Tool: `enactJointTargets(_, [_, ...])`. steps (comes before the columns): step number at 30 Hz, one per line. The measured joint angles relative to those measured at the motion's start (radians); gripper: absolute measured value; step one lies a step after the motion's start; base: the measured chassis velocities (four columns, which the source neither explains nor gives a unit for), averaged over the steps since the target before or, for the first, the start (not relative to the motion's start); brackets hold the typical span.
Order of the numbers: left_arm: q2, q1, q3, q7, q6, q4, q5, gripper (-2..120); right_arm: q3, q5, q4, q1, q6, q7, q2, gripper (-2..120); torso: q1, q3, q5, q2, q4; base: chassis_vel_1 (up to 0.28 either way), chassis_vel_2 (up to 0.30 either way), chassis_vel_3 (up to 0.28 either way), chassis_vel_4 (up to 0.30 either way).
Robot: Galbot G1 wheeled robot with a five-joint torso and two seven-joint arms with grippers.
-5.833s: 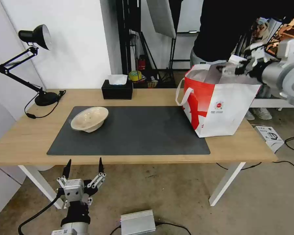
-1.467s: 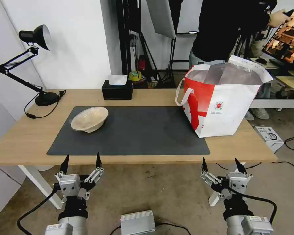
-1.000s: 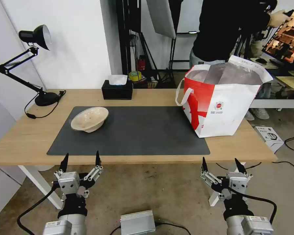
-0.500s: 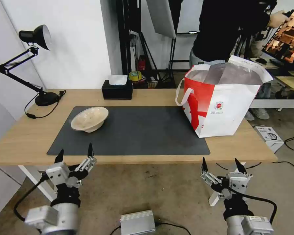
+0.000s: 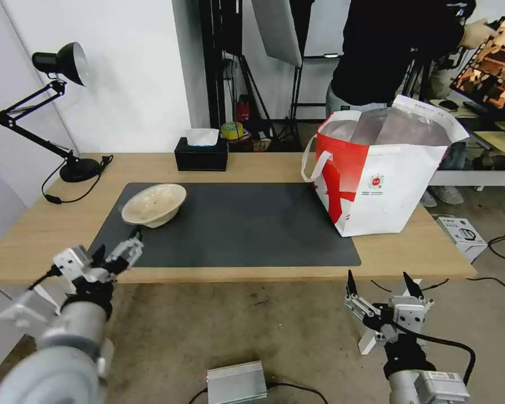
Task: Pick up the trash from the table and place it into the takeout bag.
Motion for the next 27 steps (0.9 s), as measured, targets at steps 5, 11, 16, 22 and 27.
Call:
enactJointTargets(5, [0.055,-0.081,-0.065,-0.072,0.026,0.006,-0.240,100,0.000,0.000,0.000,0.000,0.000,0.000,0.000,100,0.000,0.000,0.0000,0.000,-0.0002,0.000,0.000,0.000,0.000])
enactJointTargets(11, [0.117,-0.196,-0.091,-0.183,0.057,0.064,-0.484,100,0.000,0.000,0.000,0.000,0.000,0.000,0.000,100,0.000,0.000,-0.0003,0.000,-0.0001,0.000,0.000,0.000,0.000])
enactJointTargets(16, [0.163,-0.317,-0.089,-0.271,0.069,0.142,-0.679,100,0.000,0.000,0.000,0.000,0.000,0.000,0.000,100,0.000,0.000,-0.0001,0.000,-0.0002,0.000,0.000,0.000,0.000])
enactJointTargets(22, [0.186,-0.387,-0.079,-0.342,0.072,0.200,-0.770,100,0.000,0.000,0.000,0.000,0.000,0.000,0.000,100,0.000,0.000,-0.0001,0.000,-0.0002,0.000,0.000,0.000,0.000])
enactJointTargets(27, [0.195,-0.423,-0.051,-0.364,0.072,0.242,-0.782,100,0.000,0.000,0.000,0.000,0.000,0.000,0.000,100,0.000,0.000,0.0000,0.000,-0.0002,0.000,0.000,0.000,0.000])
